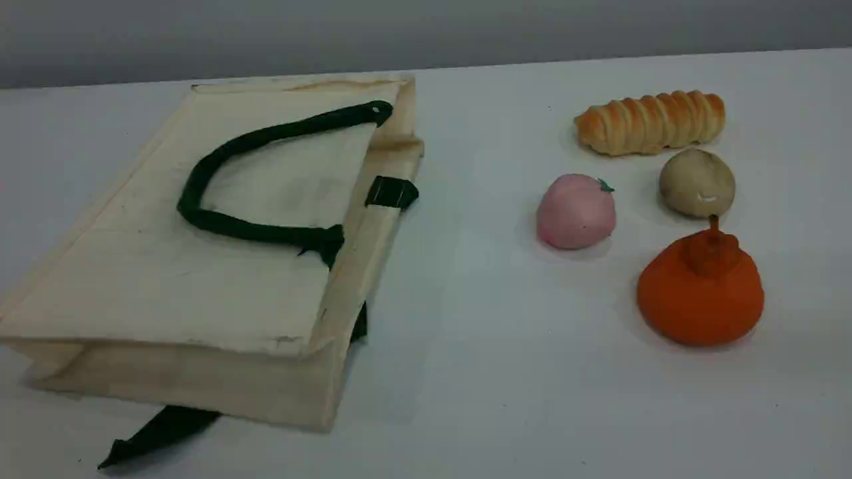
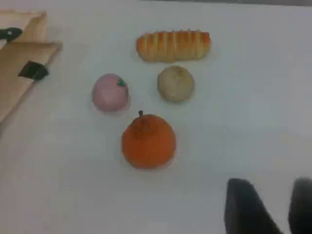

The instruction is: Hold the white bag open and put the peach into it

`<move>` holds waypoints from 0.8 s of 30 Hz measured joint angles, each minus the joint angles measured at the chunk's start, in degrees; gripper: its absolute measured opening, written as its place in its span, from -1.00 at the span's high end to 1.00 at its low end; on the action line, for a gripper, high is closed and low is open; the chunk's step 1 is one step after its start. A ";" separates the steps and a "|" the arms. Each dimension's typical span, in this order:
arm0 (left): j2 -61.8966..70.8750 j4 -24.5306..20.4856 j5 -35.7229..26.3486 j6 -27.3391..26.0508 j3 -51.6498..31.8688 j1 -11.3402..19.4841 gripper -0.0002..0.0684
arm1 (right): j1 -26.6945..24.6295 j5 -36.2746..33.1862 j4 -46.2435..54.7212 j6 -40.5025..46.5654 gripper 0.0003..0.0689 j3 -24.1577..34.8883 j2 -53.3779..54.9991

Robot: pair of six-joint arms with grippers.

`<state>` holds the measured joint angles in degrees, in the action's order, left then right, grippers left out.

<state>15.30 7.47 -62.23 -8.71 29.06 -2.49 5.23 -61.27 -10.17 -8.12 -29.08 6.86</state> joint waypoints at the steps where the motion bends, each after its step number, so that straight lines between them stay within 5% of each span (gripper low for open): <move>1: 0.00 0.00 0.00 0.00 0.00 0.00 0.60 | 0.00 0.00 0.00 0.06 0.43 0.00 0.00; 24: 0.00 0.06 0.00 0.00 0.00 0.00 0.57 | 0.00 0.00 0.00 0.06 0.43 0.00 0.00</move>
<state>15.30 7.53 -62.23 -8.71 29.06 -2.49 5.23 -61.27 -10.17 -8.06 -29.08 6.86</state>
